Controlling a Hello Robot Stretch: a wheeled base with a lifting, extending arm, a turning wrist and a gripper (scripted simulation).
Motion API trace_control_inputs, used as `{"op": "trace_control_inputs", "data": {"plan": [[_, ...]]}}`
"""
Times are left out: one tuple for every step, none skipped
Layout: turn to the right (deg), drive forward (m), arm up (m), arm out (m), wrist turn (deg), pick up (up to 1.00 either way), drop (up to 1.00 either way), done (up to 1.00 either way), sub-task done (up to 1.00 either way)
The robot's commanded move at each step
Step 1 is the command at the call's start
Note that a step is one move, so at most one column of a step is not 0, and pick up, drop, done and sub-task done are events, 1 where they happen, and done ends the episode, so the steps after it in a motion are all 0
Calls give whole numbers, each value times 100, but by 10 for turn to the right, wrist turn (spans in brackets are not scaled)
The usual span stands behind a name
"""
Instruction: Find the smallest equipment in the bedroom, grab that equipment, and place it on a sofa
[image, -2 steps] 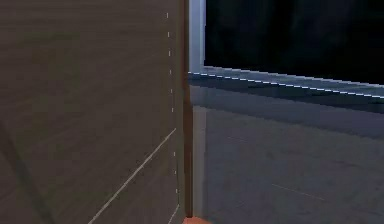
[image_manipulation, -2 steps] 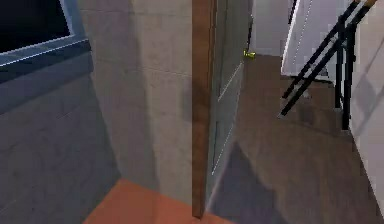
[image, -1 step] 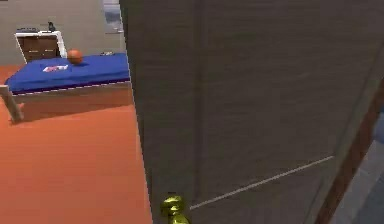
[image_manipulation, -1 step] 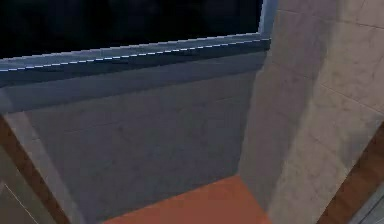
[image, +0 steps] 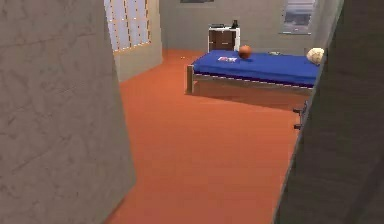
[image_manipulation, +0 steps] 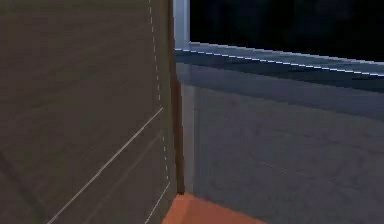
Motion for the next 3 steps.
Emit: {"op": "trace_control_inputs", "data": {"plan": [[-330, 0, 0, 0, 0, 0, 0, 0, 0], [0, 50, 0, 0, 0, 0, 0, 0, 0], [450, 0, 0, 0, 0, 0, 0, 0, 0]]}}
